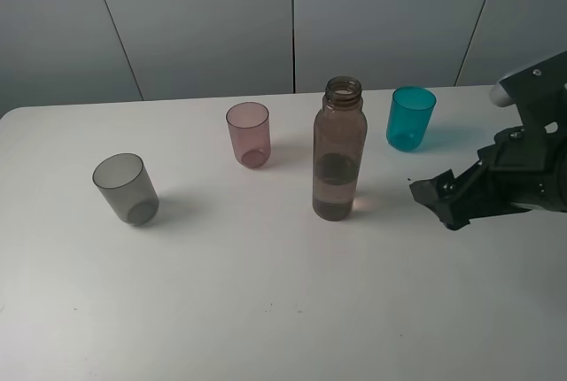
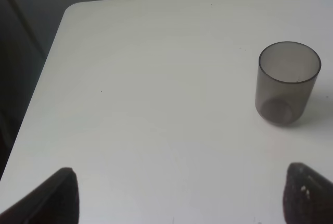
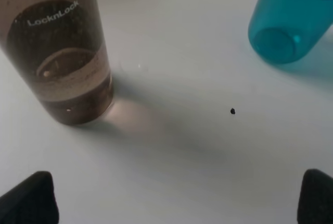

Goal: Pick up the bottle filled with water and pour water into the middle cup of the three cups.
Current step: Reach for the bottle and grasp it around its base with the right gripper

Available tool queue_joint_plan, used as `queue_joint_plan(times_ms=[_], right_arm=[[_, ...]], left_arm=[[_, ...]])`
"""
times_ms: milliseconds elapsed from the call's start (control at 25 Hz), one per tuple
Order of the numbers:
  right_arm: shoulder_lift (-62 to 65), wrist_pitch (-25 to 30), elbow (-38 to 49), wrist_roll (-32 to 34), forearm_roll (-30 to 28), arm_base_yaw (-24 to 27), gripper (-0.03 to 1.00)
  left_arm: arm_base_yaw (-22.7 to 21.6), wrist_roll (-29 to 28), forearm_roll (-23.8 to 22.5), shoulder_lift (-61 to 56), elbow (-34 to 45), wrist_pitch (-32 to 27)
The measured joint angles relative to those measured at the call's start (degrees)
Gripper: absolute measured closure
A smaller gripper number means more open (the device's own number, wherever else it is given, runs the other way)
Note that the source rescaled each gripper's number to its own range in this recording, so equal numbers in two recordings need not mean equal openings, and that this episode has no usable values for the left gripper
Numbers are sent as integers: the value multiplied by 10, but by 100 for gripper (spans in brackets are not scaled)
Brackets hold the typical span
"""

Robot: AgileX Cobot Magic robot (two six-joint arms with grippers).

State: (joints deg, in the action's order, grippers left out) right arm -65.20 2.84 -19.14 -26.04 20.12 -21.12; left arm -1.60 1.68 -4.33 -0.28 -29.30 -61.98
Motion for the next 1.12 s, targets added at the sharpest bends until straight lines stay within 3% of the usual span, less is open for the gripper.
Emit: queue_joint_plan(times_ms=[800,1120], right_arm=[[0,-5,0,0,2,0,-3],[0,26,0,0,2,0,-3]], left_arm=[[0,0,0,0,0,0],[0,0,0,0,0,0]])
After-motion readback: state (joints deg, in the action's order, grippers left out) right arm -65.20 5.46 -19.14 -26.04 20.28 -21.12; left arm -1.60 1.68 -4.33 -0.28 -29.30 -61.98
